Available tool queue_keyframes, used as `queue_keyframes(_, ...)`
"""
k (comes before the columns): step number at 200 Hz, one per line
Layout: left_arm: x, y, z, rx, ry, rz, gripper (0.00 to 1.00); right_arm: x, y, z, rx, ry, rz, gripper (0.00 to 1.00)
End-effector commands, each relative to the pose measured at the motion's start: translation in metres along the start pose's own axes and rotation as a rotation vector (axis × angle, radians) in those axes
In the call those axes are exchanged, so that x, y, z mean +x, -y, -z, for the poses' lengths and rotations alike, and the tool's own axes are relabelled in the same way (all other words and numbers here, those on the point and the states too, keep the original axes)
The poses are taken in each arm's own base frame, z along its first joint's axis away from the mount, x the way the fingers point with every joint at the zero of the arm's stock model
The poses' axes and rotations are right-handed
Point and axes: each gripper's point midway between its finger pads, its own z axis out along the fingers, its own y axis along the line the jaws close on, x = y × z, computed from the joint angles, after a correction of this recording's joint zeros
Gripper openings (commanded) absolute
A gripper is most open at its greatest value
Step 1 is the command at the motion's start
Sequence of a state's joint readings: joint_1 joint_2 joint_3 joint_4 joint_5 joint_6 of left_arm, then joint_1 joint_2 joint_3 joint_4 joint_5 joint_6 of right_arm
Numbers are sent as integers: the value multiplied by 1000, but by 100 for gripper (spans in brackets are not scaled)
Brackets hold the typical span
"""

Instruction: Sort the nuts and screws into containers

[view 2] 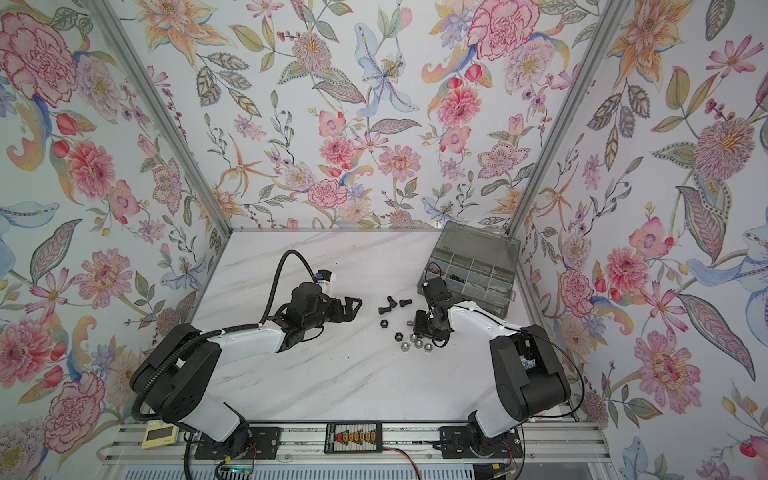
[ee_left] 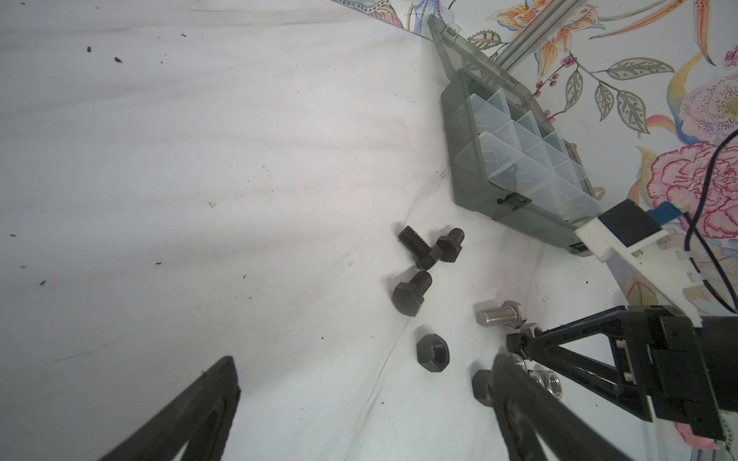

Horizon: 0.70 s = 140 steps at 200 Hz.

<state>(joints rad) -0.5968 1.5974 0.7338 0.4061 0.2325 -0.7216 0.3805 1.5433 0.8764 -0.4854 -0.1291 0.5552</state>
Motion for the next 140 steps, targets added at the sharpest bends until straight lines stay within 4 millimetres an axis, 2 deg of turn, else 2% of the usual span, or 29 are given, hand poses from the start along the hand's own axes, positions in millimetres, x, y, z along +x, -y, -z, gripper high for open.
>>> queue_keyframes(1, -9, 10, -4, 40, 22, -23, 99, -2, -3, 11, -4, 26, -9, 43)
queue_keyframes(140, -7, 10, -4, 47, 23, -15, 99, 8, 1, -8, -2, -12, -46, 44)
